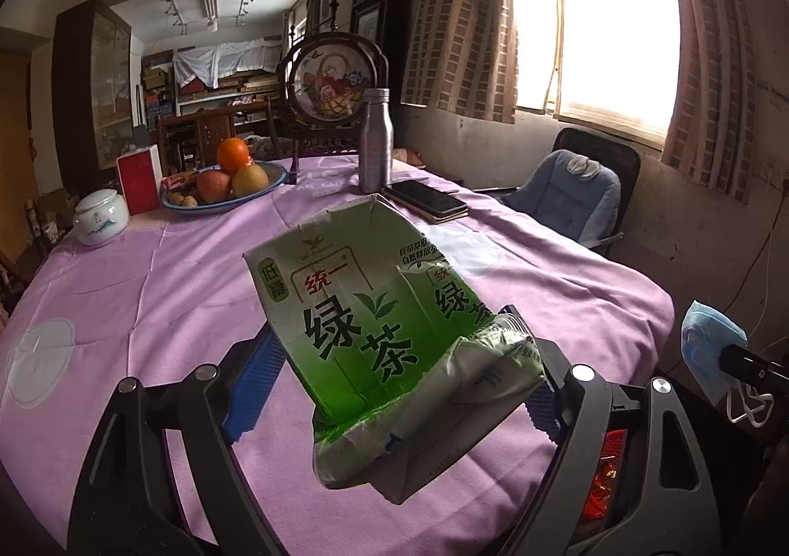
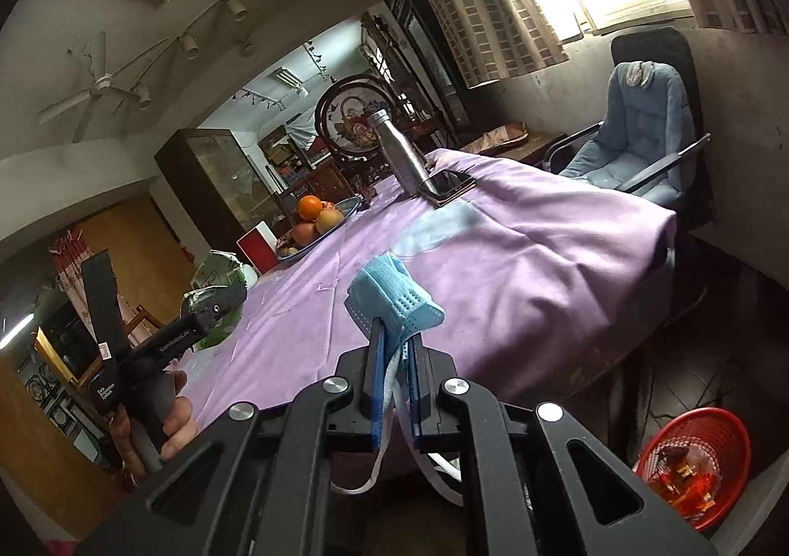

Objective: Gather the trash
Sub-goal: 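Carry the mask and carton to the red wastebasket while the right tool releases the mask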

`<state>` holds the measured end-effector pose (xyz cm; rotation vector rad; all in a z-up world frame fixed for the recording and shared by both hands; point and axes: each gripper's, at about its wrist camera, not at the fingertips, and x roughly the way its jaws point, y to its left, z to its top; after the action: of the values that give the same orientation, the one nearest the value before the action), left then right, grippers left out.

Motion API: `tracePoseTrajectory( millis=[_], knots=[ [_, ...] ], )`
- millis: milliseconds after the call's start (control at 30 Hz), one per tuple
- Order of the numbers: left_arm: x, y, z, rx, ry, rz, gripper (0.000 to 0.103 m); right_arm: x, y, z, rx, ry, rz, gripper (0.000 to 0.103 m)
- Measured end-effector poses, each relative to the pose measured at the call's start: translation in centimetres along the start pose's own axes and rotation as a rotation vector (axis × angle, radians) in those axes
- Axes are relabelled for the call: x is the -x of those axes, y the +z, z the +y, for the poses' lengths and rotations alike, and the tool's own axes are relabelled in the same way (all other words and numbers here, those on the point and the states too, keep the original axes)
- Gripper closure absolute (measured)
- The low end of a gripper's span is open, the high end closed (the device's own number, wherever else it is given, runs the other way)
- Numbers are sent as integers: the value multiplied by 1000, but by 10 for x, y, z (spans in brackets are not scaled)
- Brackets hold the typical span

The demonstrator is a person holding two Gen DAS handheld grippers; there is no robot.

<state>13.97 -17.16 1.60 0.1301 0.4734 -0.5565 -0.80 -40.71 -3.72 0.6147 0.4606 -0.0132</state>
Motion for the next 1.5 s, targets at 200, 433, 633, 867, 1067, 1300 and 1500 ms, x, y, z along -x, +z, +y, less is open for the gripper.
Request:
tracePoseTrajectory(
  millis=[200, 433, 633, 867, 1067, 1300, 1500],
  knots=[
    [18, 1, -48, -53, -69, -26, 22, 55, -8, -28, -21, -52, -62, 94],
    [25, -8, -112, -125, -172, -16, 22, 105, -20, -62, -52, -123, -112, 94],
    [10, -30, -169, -187, -275, 51, 22, 130, -36, -100, -105, -204, -121, 93],
    [-29, -75, -232, -261, -392, 182, 22, 138, -65, -167, -209, -334, -75, 93],
    [-69, -115, -260, -290, -444, 285, 22, 104, -97, -224, -302, -424, 48, 93],
    [-110, -158, -268, -323, -434, 368, 22, 39, -136, -277, -351, -489, 201, 93],
    [-135, -183, -267, -333, -424, 427, 22, -25, -153, -328, -333, -609, 322, 73]
  ],
)
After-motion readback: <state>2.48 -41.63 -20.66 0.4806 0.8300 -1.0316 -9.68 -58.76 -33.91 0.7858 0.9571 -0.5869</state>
